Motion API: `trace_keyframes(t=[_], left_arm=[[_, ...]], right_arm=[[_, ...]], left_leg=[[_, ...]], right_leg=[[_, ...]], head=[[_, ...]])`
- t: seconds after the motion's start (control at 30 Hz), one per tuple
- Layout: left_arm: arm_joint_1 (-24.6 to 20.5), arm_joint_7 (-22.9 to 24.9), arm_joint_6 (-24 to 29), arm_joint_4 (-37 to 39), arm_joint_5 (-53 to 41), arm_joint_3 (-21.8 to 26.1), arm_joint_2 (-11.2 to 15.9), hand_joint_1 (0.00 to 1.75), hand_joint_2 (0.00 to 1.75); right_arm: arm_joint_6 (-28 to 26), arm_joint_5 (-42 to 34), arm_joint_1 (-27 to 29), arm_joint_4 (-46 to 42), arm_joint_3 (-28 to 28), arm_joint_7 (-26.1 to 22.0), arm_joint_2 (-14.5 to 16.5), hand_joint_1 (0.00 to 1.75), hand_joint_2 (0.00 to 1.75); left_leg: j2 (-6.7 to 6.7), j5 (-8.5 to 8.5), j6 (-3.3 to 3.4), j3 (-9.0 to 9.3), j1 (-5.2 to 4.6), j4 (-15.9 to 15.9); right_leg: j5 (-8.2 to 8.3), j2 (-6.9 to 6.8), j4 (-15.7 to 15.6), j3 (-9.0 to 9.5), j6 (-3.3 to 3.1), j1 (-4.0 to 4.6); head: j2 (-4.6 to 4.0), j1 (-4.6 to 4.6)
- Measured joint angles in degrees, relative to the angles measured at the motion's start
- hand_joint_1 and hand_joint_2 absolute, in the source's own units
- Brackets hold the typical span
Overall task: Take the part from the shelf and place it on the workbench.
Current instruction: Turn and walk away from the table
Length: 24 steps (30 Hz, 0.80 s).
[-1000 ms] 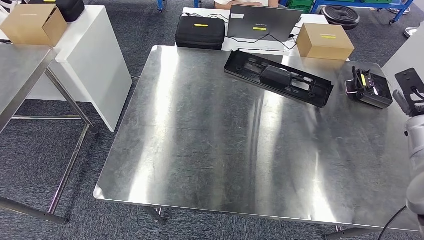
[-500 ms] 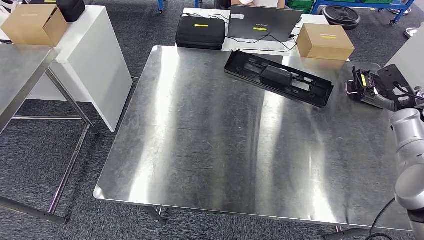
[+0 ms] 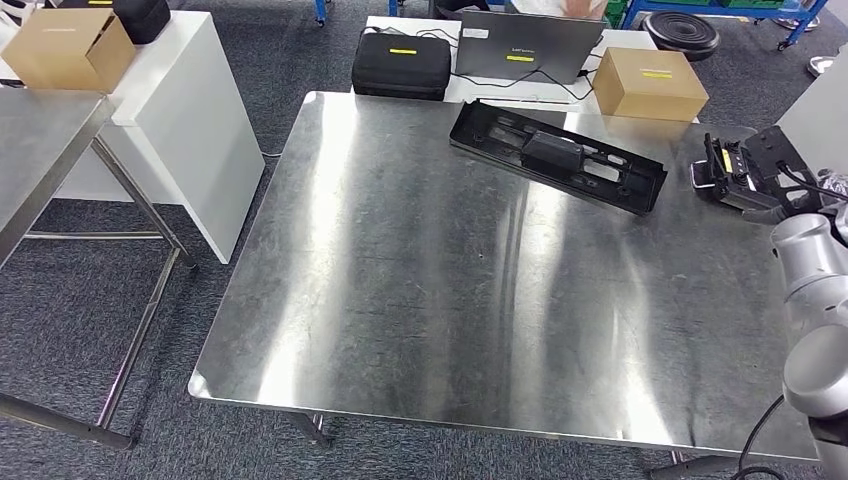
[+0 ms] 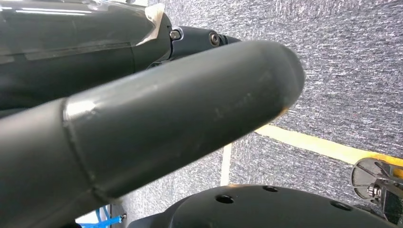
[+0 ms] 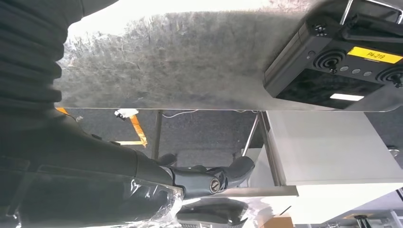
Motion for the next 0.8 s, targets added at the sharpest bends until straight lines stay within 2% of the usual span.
trace_keyframes(t=[0.13,0.23,0.3,0.37,0.43,0.47,0.5,0.53,0.57,0.6,0.63,0.67,0.73,0.77,0.8], left_arm=[[0.0,0.1,-0.1,0.0,0.2,0.0,0.0,0.0,0.0],[0.0,0.2,-0.7,0.0,1.2,0.4,0.0,0.0,0.0],[0.0,0.2,-1.6,0.0,1.9,0.9,0.0,0.0,0.0],[0.0,0.3,-2.2,0.0,2.3,1.3,0.0,0.0,0.0],[0.1,0.5,-2.4,0.0,2.7,1.7,0.0,0.0,0.0],[0.1,0.7,-2.4,0.0,2.8,1.9,0.0,0.0,0.0],[0.1,0.9,-2.3,0.0,2.9,2.1,0.0,0.0,0.0],[0.0,1.0,-2.3,0.0,2.9,2.2,0.0,0.0,0.0],[0.0,1.2,-2.3,0.0,2.9,2.4,0.0,0.0,0.0],[0.0,1.3,-2.3,0.0,2.9,2.5,0.0,0.0,0.0],[0.0,1.4,-2.2,0.0,2.9,2.5,0.0,0.0,0.0],[0.0,1.4,-2.2,0.0,2.9,2.6,0.0,0.0,0.0],[0.0,1.6,-2.1,0.0,2.9,2.7,0.0,0.0,0.0],[0.0,1.7,-2.1,-0.1,3.0,2.8,0.0,0.0,0.0],[0.0,1.8,-2.1,-0.1,3.0,2.9,0.1,0.0,0.0]], right_arm=[[0.0,0.0,0.0,0.0,0.0,0.0,0.1,0.0,1.75],[0.0,0.0,0.1,0.0,0.0,0.1,-0.1,0.0,1.75],[0.0,-0.5,0.6,0.0,0.0,-0.4,-1.0,0.0,1.75],[0.1,-1.3,1.5,0.0,-0.2,-1.3,-2.3,0.0,1.75],[0.3,-1.6,2.6,0.0,-0.4,-1.8,-3.2,0.0,1.75],[0.5,-1.6,3.2,0.0,-0.5,-1.9,-3.5,0.0,1.75],[0.8,-1.4,3.6,0.0,-0.5,-1.7,-3.7,0.0,1.75],[1.1,-1.1,3.8,0.0,-0.5,-1.5,-3.9,0.0,1.75],[1.3,-0.8,3.8,0.0,-0.5,-1.2,-4.1,0.0,1.75],[1.6,-0.6,3.7,0.0,-0.5,-1.0,-4.3,0.0,1.75],[1.7,-0.5,3.6,0.0,-0.5,-0.9,-4.5,0.0,1.75],[1.9,-0.3,3.5,0.0,-0.5,-0.8,-4.7,0.0,1.75],[2.1,-0.1,3.4,0.0,-0.5,-0.7,-4.7,0.0,1.75],[2.1,0.0,3.4,0.0,-0.5,-0.7,-4.6,0.0,1.75],[2.2,0.1,3.4,0.0,-0.5,-0.6,-4.5,0.0,1.75]], left_leg=[[0.0,-0.05,0.11,-0.01,-0.11,0.0],[0.0,0.14,0.91,0.03,-0.34,0.0],[-0.02,0.93,1.54,0.43,-0.13,-1.0],[-0.1,1.65,2.07,0.62,0.01,-1.9],[-0.17,1.89,2.26,0.32,-0.05,-2.0],[-0.19,2.0,2.21,0.15,-0.07,-1.9],[-0.17,2.1,2.12,-0.02,-0.09,-1.9],[-0.14,2.21,2.0,-0.21,-0.1,-1.8],[-0.12,2.28,1.87,-0.42,-0.1,-1.6],[-0.11,2.32,1.75,-0.69,-0.15,-1.3],[-0.12,2.37,1.58,-0.93,-0.24,-1.0],[-0.15,2.43,1.41,-1.19,-0.38,-0.6],[-0.29,2.76,1.07,-1.67,-0.65,-0.2],[-0.34,2.7,0.8,-1.99,-0.7,0.1],[-0.32,1.93,0.26,-2.4,-0.61,0.7]], right_leg=[[0.04,0.0,-0.1,0.02,0.09,-0.06],[0.38,0.0,-0.3,0.15,0.61,-0.39],[-0.52,0.04,0.7,-0.33,0.6,-0.39],[-3.62,0.15,5.7,-2.54,-0.11,-0.35],[-6.98,0.21,13.3,-5.79,-0.64,-0.37],[-7.7,0.22,15.7,-6.71,-0.48,-0.39],[-7.52,0.21,16.0,-6.61,-0.08,-0.43],[-6.51,0.2,14.1,-5.35,0.48,-0.51],[-5.04,0.19,10.1,-3.04,1.07,-0.64],[-3.84,0.2,6.0,-0.55,1.39,-0.78],[-2.72,0.32,3.0,1.27,1.53,-0.75],[-2.12,0.42,1.0,2.35,1.44,-0.69],[-1.55,0.55,0.5,2.14,0.99,-0.57],[-1.4,0.42,0.4,1.89,0.73,-0.9],[-1.07,0.29,0.4,1.54,0.35,-1.25]], head=[[0.0,-0.01],[0.0,-0.04],[0.0,0.01],[0.0,0.2],[0.0,0.4],[0.0,0.47],[0.0,0.5],[0.0,0.52],[0.0,0.55],[0.0,0.56],[0.0,0.57],[0.0,0.64],[0.0,0.62],[0.0,0.65],[0.0,0.55]])
